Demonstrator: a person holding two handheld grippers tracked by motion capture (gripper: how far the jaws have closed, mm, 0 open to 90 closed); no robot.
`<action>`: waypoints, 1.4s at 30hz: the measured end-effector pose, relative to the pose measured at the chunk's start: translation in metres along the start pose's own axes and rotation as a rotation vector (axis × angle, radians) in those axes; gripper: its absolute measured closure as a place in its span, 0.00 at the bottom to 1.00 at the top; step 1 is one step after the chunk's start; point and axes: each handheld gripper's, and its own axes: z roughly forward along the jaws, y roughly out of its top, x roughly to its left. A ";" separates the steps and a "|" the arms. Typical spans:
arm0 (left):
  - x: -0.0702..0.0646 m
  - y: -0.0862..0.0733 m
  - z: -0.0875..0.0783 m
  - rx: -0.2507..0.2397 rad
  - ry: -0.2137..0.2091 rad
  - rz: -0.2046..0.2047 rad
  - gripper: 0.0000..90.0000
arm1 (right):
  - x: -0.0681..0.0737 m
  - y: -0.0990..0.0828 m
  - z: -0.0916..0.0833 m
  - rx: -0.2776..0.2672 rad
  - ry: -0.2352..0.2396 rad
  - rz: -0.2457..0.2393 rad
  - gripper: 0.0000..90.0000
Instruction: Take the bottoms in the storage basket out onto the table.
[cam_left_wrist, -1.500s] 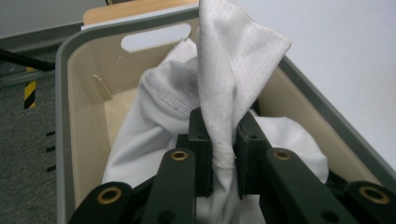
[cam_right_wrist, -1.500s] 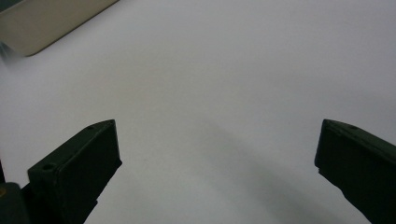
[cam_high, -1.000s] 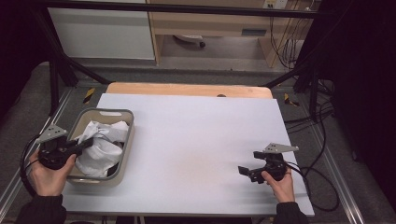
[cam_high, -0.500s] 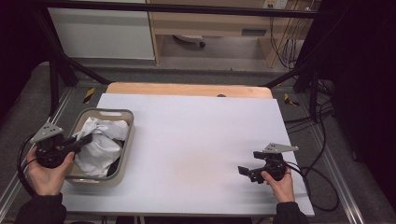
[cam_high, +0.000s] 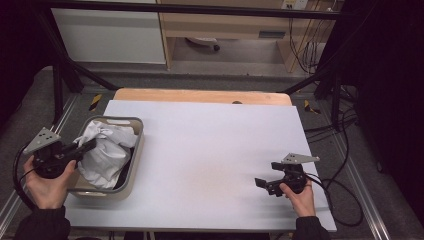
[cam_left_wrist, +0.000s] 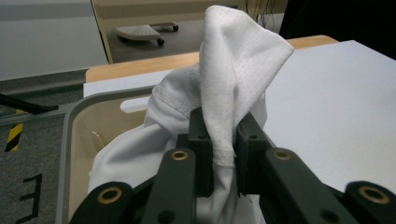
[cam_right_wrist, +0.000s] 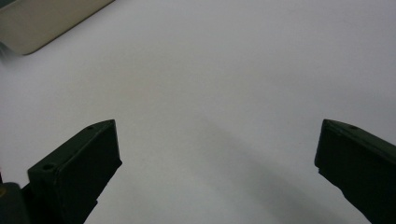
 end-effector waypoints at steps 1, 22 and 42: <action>0.000 0.001 -0.002 -0.014 0.002 -0.001 0.87 | 0.000 0.000 0.000 0.000 0.000 0.003 0.01; 0.003 0.011 -0.012 -0.138 0.018 -0.016 0.87 | 0.000 0.000 0.001 0.001 -0.002 0.000 0.01; 0.004 0.018 -0.013 -0.208 0.019 -0.027 0.87 | 0.000 0.000 0.001 0.002 0.000 0.001 0.01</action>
